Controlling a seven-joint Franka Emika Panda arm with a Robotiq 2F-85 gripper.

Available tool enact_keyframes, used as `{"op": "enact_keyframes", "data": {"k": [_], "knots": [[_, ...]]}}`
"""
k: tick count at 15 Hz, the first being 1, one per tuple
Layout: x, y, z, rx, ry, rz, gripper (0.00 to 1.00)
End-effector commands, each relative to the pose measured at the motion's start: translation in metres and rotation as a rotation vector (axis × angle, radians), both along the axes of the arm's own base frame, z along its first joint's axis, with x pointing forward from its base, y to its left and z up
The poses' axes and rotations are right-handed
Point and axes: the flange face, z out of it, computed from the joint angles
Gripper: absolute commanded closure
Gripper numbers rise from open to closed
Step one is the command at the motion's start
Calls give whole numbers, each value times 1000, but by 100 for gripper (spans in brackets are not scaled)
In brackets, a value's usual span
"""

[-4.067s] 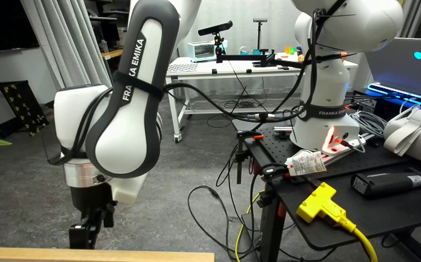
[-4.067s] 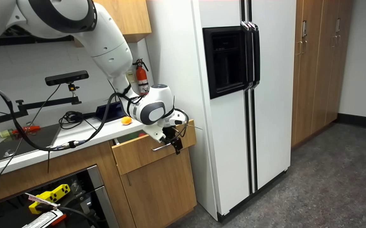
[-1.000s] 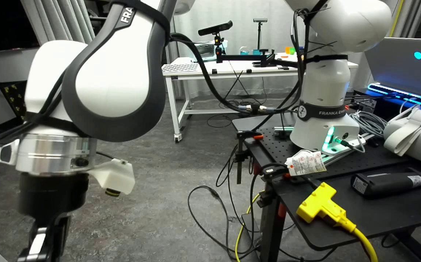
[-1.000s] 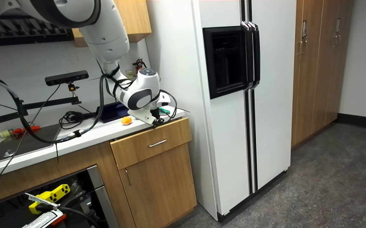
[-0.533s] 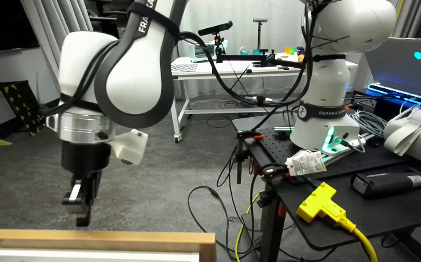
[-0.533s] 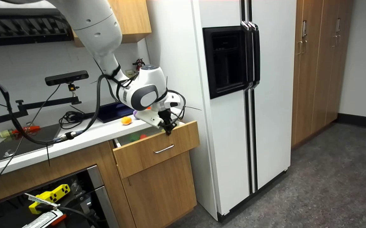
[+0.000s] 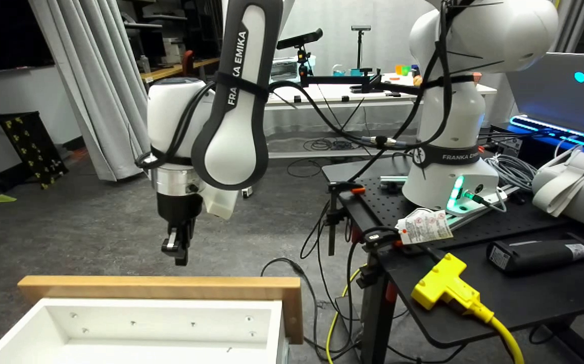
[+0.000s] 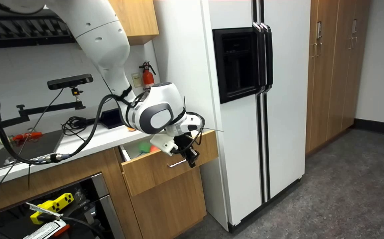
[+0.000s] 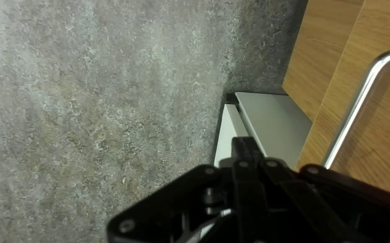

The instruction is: Open the top drawer.

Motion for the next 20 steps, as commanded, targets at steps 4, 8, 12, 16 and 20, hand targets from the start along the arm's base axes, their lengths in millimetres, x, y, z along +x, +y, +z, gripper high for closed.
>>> {"op": "enact_keyframes", "data": {"k": [4,8,12,16,20], "knots": [[-16,39,47,-76,-96,25,100],[-14,58,77,-167,-174,74,100],[-10,96,96,-186,-229,167,100],[-12,143,105,-102,-284,248,100],[-10,167,92,-25,-262,278,100]]}}
